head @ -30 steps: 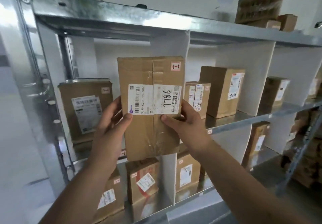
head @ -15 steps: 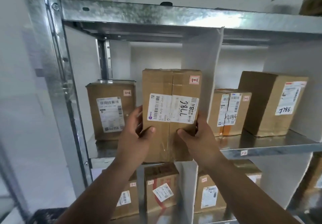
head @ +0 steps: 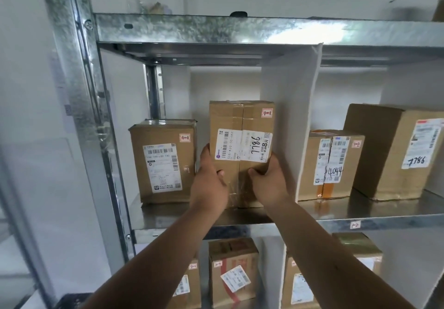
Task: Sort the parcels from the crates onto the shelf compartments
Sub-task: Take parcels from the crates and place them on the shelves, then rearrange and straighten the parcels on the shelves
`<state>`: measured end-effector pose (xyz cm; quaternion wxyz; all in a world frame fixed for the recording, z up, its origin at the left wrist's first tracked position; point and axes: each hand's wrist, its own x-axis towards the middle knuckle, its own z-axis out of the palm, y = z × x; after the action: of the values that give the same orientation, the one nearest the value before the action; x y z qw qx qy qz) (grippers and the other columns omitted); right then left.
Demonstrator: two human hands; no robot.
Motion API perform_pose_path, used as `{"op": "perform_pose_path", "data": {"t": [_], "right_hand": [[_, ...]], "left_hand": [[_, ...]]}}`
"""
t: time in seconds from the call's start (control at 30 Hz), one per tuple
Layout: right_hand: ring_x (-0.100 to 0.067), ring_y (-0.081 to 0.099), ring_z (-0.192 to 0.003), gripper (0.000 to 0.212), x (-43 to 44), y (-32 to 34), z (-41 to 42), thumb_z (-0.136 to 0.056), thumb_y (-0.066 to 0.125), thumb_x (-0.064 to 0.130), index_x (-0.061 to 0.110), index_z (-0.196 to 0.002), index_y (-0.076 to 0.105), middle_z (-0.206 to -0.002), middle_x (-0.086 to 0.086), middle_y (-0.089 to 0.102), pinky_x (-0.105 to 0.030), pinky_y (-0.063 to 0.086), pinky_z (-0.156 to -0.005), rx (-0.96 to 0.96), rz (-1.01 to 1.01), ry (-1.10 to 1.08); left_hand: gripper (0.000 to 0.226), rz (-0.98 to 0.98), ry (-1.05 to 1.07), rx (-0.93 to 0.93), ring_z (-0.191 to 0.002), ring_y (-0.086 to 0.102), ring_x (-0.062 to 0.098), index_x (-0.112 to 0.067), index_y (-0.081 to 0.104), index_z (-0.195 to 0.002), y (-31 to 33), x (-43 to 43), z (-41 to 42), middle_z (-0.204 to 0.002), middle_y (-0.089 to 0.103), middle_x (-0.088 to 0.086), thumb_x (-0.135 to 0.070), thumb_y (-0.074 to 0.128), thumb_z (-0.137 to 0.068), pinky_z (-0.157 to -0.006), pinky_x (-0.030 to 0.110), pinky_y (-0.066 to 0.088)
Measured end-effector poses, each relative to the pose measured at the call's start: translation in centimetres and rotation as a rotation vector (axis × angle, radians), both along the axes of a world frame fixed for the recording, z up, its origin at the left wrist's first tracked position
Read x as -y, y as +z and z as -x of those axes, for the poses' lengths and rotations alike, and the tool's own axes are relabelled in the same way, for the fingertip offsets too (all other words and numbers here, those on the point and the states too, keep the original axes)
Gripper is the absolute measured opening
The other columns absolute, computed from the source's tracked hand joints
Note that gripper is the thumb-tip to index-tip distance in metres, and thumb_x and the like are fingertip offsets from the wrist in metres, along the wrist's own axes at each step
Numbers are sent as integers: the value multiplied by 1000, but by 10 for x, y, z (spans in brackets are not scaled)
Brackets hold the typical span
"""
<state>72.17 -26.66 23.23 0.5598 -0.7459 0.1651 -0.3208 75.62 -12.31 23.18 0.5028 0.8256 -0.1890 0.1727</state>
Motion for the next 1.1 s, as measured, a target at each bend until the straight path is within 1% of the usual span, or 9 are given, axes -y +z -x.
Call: {"op": "perform_pose_path", "data": {"t": [0.1, 0.2, 0.33, 0.43, 0.53, 0.67, 0.77, 0.93, 1.1], "right_hand": [[-24, 60, -133, 54, 2, -1, -9, -101, 64, 3, 28, -146, 49, -138, 7, 66, -46, 51, -112, -27, -3, -9], [-24, 59, -134, 54, 4, -2, -15, -103, 63, 4, 29, -148, 48, -141, 6, 64, -45, 52, -111, -39, -7, -4], [-24, 64, -122, 44, 2, -8, -16, -105, 60, 8, 26, -144, 53, -131, 3, 68, -36, 54, -98, -45, -48, -18], [-23, 65, -115, 40, -1, -6, -14, -105, 60, 7, 24, -142, 56, -126, 2, 70, -33, 52, -91, -22, -78, -18], [-29, 67, -122, 43, -3, -3, -9, -103, 63, 8, 24, -143, 57, -128, -2, 71, -42, 56, -102, -23, -94, -16], [-25, 63, -132, 58, -15, -7, 16, -101, 66, 12, 32, -153, 48, -143, 3, 65, -45, 56, -108, 114, -82, -110], [-13, 65, -126, 48, -30, -16, 46, -99, 66, 8, 37, -137, 61, -132, 16, 68, -45, 60, -103, 247, -28, -11], [-11, 61, -133, 44, -48, -40, 90, -98, 72, 2, 25, -136, 68, -140, 9, 65, -38, 53, -111, 349, -261, 119], [-5, 66, -124, 42, -55, -68, 122, -96, 70, -6, 25, -123, 70, -124, 16, 72, -24, 54, -103, 395, -400, 181]], "left_hand": [[75, -26, 22, -9, -126, 63, 19, -35, 17, -163, 1, 4, -4, -151, 57, -5, -6, 56, -104, -77, 14, 47], [75, -21, 39, -15, -126, 63, 18, -35, 16, -163, 2, 6, -5, -152, 56, -4, -6, 54, -105, -84, 22, 50], [74, -11, 40, -18, -114, 58, 7, -35, 19, -163, 5, 9, -1, -153, 54, -6, -6, 54, -105, -67, 9, 37], [76, -14, 28, -32, -109, 55, 5, -34, 18, -164, 8, 9, 1, -153, 54, -5, -5, 54, -104, -60, 9, 34], [76, -34, 14, -57, -104, 53, 6, -33, 13, -166, 6, 6, 2, -152, 54, -1, -6, 51, -105, -58, 11, 37], [88, -105, 20, -141, -98, 64, 14, -36, -3, -167, -5, 0, 21, -133, 62, 3, -9, 54, -105, -83, 32, 60], [78, -7, -7, -92, -123, 62, 16, -37, 17, -163, -20, -2, 40, -145, 57, -7, -12, 61, -104, -108, 40, 51], [61, 233, -68, 59, -123, 57, -9, -45, 44, -145, -42, -10, 84, -129, 58, -36, -17, 71, -98, -110, 35, 51], [58, 250, 8, 34, -140, 47, -4, -33, 45, -154, -77, -19, 124, -152, 51, -22, -39, 63, -99, -119, 40, 44]]}}
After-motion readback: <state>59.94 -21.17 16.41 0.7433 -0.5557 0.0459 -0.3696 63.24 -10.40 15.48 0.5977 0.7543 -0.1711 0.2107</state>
